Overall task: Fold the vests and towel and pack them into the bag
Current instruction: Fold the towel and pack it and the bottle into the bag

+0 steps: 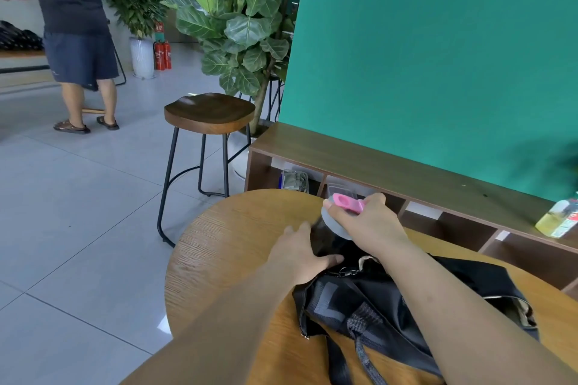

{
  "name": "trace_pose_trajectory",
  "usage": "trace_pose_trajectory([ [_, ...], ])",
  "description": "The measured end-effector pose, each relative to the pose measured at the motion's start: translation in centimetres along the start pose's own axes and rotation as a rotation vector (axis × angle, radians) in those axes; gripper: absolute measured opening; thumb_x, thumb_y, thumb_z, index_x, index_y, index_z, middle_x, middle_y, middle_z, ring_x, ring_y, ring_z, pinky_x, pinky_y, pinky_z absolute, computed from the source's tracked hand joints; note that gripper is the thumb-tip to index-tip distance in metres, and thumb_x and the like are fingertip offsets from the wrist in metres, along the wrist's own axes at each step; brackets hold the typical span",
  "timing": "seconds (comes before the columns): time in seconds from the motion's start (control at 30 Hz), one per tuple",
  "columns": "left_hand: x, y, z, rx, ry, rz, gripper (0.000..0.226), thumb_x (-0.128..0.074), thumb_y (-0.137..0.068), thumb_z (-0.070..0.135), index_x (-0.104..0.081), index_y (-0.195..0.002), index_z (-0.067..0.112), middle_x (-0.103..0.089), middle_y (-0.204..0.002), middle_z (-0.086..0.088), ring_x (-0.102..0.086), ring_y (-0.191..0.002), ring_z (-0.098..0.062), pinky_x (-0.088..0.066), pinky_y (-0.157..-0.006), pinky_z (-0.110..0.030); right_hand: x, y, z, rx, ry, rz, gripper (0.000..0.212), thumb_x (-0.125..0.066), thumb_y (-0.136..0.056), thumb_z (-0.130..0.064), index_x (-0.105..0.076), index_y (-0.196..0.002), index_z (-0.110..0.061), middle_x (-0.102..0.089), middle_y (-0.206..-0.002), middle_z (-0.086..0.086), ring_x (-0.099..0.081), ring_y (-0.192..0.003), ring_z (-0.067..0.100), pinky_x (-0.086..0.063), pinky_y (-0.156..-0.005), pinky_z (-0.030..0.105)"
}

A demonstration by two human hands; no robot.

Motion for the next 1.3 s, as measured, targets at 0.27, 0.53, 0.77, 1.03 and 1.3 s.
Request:
trace_pose_trajectory([
  [0.27,0.1,-1.1,0.0,-0.081,-0.104,0.058,0.075,-0.077,-0.064,0.079,-0.057,-0.111,0.024,-0.059,-0.104,0.005,-0.06,-0.099,-0.023,-0.058,-0.087,-0.042,1.2,2.6,2.9,0.077,0.295,0.014,0.076,-0.06,-0.092,-0.066,-0.038,-0.147,-0.018,-0.047,-0.137,0.013,-0.051,-0.127,0.034,-0.049,-0.103,0.046],
  [0.53,0.8,-0.8,-0.2,-0.116,0.133,0.106,0.081,-0.091,-0.072,0.047,-0.042,-0.132,0.025,-0.064,-0.122,0.005,-0.063,-0.111,-0.02,-0.056,-0.092,-0.037,-1.0,3.2,3.2,0.082,0.771,0.048,0.062,-0.062,-0.092,-0.067,-0.053,-0.131,-0.02,-0.049,-0.132,0.007,-0.049,-0.125,0.028,-0.051,-0.094,0.042],
  [0.77,0.8,-0.9,-0.6,-0.076,0.228,0.146,0.082,-0.084,-0.066,0.07,-0.051,-0.13,0.029,-0.066,-0.116,0.015,-0.062,-0.106,-0.01,-0.054,-0.087,-0.029,0.3,1.1,3.0,0.127,0.598,0.082,0.021,-0.054,-0.107,-0.037,-0.065,-0.113,-0.019,-0.061,-0.109,0.003,-0.066,-0.098,0.028,-0.054,-0.072,0.037],
  [1.03,-1.8,-1.4,-2.2,-0.024,0.049,0.114,0.056,-0.082,-0.069,0.049,-0.058,-0.118,0.034,-0.056,-0.108,0.011,-0.06,-0.1,-0.013,-0.057,-0.091,-0.037,2.3,-0.9,1.9,0.192,0.538,0.099,0.018,-0.055,-0.107,-0.036,-0.069,-0.107,-0.024,-0.066,-0.099,0.001,-0.065,-0.088,0.026,-0.06,-0.075,0.039],
  [1.3,0.6,0.1,0.0,-0.168,0.548,-0.091,0.1,-0.096,-0.066,0.056,-0.037,-0.145,0.042,-0.061,-0.13,0.021,-0.06,-0.12,0.002,-0.055,-0.104,-0.029,3.4,5.6,2.1,0.55,0.44,0.439,0.026,-0.068,-0.097,-0.043,-0.054,-0.087,-0.024,-0.051,-0.084,-0.007,-0.052,-0.073,0.016,-0.043,-0.058,0.03],
])
Point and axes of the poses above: each hand's wrist, its own y-axis away from the middle knuckle, its own x-axis out of the back of the hand, z = x × y, the point moved 3 cm from there along -y, towards the middle knuckle
